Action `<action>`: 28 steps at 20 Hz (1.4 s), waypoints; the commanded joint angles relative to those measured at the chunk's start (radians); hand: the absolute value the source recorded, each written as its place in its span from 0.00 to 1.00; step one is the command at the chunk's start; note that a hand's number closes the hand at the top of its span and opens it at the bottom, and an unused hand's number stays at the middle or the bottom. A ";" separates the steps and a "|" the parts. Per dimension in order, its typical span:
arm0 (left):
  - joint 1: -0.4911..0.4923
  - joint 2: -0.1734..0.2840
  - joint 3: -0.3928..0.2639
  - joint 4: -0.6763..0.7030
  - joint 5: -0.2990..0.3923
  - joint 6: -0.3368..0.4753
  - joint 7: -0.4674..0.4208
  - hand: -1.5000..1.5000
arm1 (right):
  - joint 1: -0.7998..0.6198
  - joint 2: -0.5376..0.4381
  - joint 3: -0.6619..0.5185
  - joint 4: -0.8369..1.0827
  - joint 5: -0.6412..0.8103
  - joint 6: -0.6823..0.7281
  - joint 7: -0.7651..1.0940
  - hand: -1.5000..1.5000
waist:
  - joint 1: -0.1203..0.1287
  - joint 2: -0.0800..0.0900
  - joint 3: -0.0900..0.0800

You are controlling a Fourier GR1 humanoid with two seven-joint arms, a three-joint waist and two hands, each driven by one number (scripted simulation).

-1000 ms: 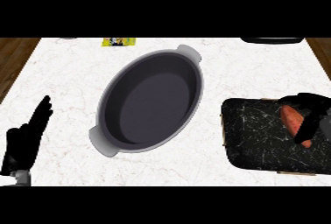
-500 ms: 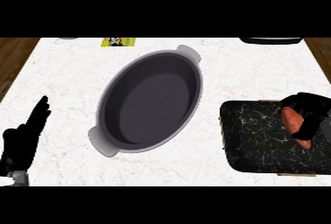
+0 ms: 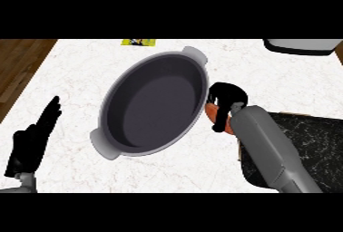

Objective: Pick the sweet potato from the tray and place it in the pot

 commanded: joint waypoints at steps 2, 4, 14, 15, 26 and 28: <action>-0.040 -0.013 -0.035 0.013 -0.004 -0.019 0.001 0.50 | -0.123 0.126 0.106 -0.051 0.015 -0.135 0.268 1.00 | 0.063 0.007 0.000; -0.051 -0.009 -0.044 0.014 -0.008 -0.027 0.014 0.50 | -0.158 0.128 0.166 -0.073 0.026 -0.196 0.363 1.00 | 0.078 0.006 0.001; -0.094 -0.023 -0.049 0.045 -0.021 -0.017 0.029 0.50 | -0.484 0.130 0.405 -0.179 0.214 -0.360 0.891 1.00 | 0.061 -0.004 -0.002; -0.098 -0.014 -0.043 0.037 -0.012 -0.028 0.036 0.50 | -0.499 0.130 0.419 -0.175 0.207 -0.367 0.925 1.00 | 0.076 0.001 -0.002; -0.113 -0.038 -0.033 0.077 -0.038 0.020 0.018 0.50 | -0.632 0.130 0.439 -0.210 0.218 -0.530 1.093 1.00 | 0.029 0.016 0.001; -0.097 -0.016 -0.019 0.058 -0.020 -0.004 0.034 0.50 | -0.610 0.130 0.447 -0.205 0.224 -0.578 1.093 1.00 | 0.023 0.015 0.003</action>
